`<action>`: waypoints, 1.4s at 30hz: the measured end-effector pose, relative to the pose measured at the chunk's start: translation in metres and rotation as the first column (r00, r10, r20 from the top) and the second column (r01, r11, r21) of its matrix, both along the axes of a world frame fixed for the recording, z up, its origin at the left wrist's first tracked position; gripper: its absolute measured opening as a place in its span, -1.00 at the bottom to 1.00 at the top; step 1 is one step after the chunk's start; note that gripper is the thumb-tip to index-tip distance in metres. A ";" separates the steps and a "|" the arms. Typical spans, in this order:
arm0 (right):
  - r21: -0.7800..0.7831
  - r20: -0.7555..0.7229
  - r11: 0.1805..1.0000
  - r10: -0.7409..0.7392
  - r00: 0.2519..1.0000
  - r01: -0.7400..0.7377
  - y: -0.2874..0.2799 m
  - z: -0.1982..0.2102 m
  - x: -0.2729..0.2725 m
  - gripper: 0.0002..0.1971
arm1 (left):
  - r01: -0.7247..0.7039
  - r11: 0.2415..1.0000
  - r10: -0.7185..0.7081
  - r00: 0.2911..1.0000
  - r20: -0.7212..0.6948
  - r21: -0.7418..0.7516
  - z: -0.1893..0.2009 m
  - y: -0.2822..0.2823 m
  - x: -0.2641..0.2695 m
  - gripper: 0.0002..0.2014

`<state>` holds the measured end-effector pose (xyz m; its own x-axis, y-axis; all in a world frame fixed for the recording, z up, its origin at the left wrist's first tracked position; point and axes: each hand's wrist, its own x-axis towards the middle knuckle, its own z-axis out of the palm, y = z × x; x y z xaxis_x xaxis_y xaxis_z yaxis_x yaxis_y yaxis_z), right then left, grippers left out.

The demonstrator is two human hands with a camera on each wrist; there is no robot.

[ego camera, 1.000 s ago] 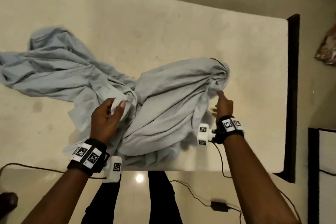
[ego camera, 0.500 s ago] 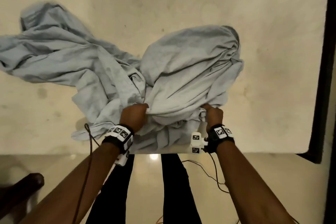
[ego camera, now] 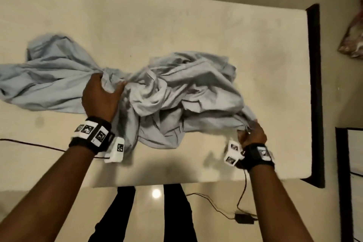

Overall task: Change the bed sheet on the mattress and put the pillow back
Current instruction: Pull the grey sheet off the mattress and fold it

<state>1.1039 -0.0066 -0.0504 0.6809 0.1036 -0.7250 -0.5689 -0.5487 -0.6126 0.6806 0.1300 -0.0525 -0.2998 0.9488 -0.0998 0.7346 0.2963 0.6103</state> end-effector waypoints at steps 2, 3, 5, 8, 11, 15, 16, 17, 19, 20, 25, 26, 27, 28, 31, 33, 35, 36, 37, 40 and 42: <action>-0.052 0.114 0.999 -0.006 0.993 0.012 -0.012 -0.032 -0.015 -0.66 | -0.027 0.999 0.027 1.000 0.008 0.034 -0.005 -0.021 0.007 -0.44; -0.094 0.249 0.991 0.117 0.961 -0.096 -0.015 -0.044 -0.027 -0.54 | -0.038 0.999 0.038 0.999 0.005 0.021 -0.010 -0.035 0.009 -0.46; -0.229 0.451 0.874 0.486 0.749 -0.430 -0.018 -0.056 -0.055 -0.33 | -0.023 0.998 0.024 1.000 0.009 -0.061 -0.022 -0.064 0.015 -0.48; -0.330 0.554 0.558 0.768 0.322 -0.761 -0.003 -0.061 -0.094 -0.13 | 0.107 0.965 -0.105 0.994 0.022 -0.238 -0.033 -0.099 0.026 -0.49; -0.601 0.437 0.141 0.882 -0.176 -0.787 0.033 -0.077 -0.116 -0.15 | 0.267 0.872 -0.296 0.955 -0.006 -0.411 -0.048 -0.123 0.041 -0.39; -0.613 0.250 -0.057 0.932 -0.262 -0.788 0.072 -0.103 -0.112 -0.68 | 0.128 0.795 -0.256 0.957 -0.137 -0.592 -0.074 -0.117 0.065 -0.10; -0.509 0.248 -0.037 0.950 -0.188 -0.860 0.080 -0.103 -0.108 -0.70 | 0.099 0.777 -0.236 0.961 -0.142 -0.622 -0.080 -0.111 0.068 -0.14; -0.390 0.273 0.018 0.957 -0.097 -0.921 0.086 -0.098 -0.105 -0.74 | 0.089 0.759 -0.237 0.961 -0.145 -0.645 -0.087 -0.105 0.070 -0.21; -0.081 0.307 0.182 0.940 0.149 -0.980 0.094 -0.075 -0.096 -0.78 | 0.083 0.735 -0.244 0.958 -0.148 -0.673 -0.094 -0.096 0.068 -0.45; 0.102 0.295 0.255 0.915 0.274 -0.962 0.095 -0.056 -0.093 -0.78 | 0.079 0.727 -0.239 0.960 -0.144 -0.682 -0.093 -0.092 0.065 -0.53; 0.587 -0.323 0.793 0.411 0.852 -0.160 0.071 -0.001 -0.014 -0.56 | 0.064 0.710 -0.296 0.931 -0.214 -0.701 -0.061 -0.087 0.020 -0.52; 0.566 -0.374 0.823 0.300 0.878 -0.040 0.061 0.006 0.003 -0.46 | 0.049 0.707 -0.312 0.917 -0.249 -0.706 -0.054 -0.088 0.004 -0.51; 0.558 -0.398 0.829 0.219 0.891 0.045 0.050 0.008 0.017 -0.43 | 0.026 0.697 -0.328 0.900 -0.286 -0.717 -0.046 -0.090 -0.015 -0.50; 0.553 -0.399 0.828 0.164 0.902 0.094 0.037 0.010 0.026 -0.44 | 0.007 0.692 -0.338 0.887 -0.315 -0.722 -0.037 -0.094 -0.034 -0.53; 0.520 -0.371 0.835 0.031 0.928 0.180 0.000 0.010 0.030 -0.30 | -0.042 0.685 -0.347 0.859 -0.377 -0.727 -0.019 -0.105 -0.095 -0.64; 0.533 -0.381 0.818 0.002 0.925 0.217 -0.025 -0.002 0.026 -0.07 | -0.049 0.669 -0.375 0.839 -0.394 -0.742 -0.010 -0.108 -0.126 -0.65; 0.571 -0.375 0.795 0.033 0.926 0.203 -0.039 0.011 -0.010 -0.11 | -0.056 0.681 -0.386 0.820 -0.423 -0.730 -0.001 -0.108 -0.151 -0.74; 0.588 -0.356 0.788 0.048 0.933 0.184 -0.041 0.023 -0.031 -0.18 | -0.050 0.708 -0.390 0.804 -0.449 -0.704 0.002 -0.106 -0.161 -0.79; 0.608 -0.350 0.774 0.060 0.935 0.177 -0.043 0.036 -0.051 -0.24 | -0.040 0.744 -0.385 0.789 -0.478 -0.667 0.004 -0.104 -0.172 -0.83; 0.643 -0.375 0.741 0.084 0.923 0.193 -0.048 0.062 -0.104 -0.36 | 0.006 0.817 -0.388 0.745 -0.542 -0.576 0.013 -0.097 -0.217 -0.88; 0.643 -0.364 0.755 0.149 0.919 0.132 -0.043 0.082 -0.135 -0.44 | -0.010 0.838 -0.372 0.721 -0.585 -0.546 0.020 -0.086 -0.249 -0.85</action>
